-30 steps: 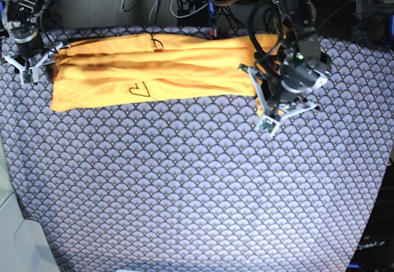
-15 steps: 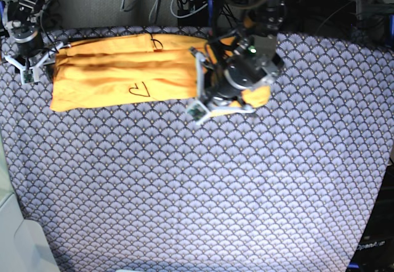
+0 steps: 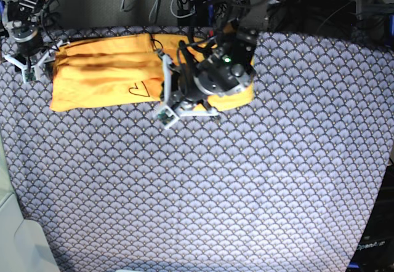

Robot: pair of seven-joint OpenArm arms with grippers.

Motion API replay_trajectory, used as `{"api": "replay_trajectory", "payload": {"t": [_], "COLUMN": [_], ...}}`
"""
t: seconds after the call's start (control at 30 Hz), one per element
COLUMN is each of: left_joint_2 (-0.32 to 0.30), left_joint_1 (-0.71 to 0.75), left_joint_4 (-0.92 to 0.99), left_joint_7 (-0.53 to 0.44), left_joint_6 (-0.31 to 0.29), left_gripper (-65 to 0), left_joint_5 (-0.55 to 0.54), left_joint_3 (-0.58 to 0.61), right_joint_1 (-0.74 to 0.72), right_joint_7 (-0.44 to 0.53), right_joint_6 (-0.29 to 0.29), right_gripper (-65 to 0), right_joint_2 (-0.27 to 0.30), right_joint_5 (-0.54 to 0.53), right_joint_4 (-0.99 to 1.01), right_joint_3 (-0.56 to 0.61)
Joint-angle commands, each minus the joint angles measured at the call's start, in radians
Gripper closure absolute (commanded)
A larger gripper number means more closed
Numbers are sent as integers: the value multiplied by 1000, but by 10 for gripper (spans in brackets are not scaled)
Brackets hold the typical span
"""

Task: Fold the T-shirt properly
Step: 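Carry the strip's end with the left gripper toward the right gripper, folding it over, then lower the folded end onto the strip and open the left gripper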

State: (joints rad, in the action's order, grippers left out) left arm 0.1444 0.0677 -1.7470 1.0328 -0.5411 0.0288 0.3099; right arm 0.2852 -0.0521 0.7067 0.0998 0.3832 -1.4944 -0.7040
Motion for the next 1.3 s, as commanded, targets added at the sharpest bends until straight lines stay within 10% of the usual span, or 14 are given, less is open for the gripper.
{"api": "replay_trajectory", "payload": {"t": [0.0, 0.9, 1.13, 1.27], "left_joint_2": [13, 13, 13, 13], "left_joint_1": [-12, -56, -36, -21], "left_joint_4": [2, 75, 20, -47], "left_joint_7": [-26, -75, -128, -147], "left_joint_6": [11, 59, 48, 57], "left_gripper": [0, -5, -281, -316], "left_joint_5": [-28, -30, -30, -30], "left_joint_3": [24, 176, 170, 147], "right_joint_1": [-5, -7, -7, -7], "right_joint_7": [24, 27, 27, 27], "right_joint_6": [-9, -9, -9, -9], "right_gripper": [-257, -257, -257, -257], "right_joint_2": [11, 1, 1, 1], "right_joint_5": [-3, 3, 3, 3], "right_joint_4": [-16, -16, -16, -16], "right_joint_3": [-4, -4, -4, -4]}}
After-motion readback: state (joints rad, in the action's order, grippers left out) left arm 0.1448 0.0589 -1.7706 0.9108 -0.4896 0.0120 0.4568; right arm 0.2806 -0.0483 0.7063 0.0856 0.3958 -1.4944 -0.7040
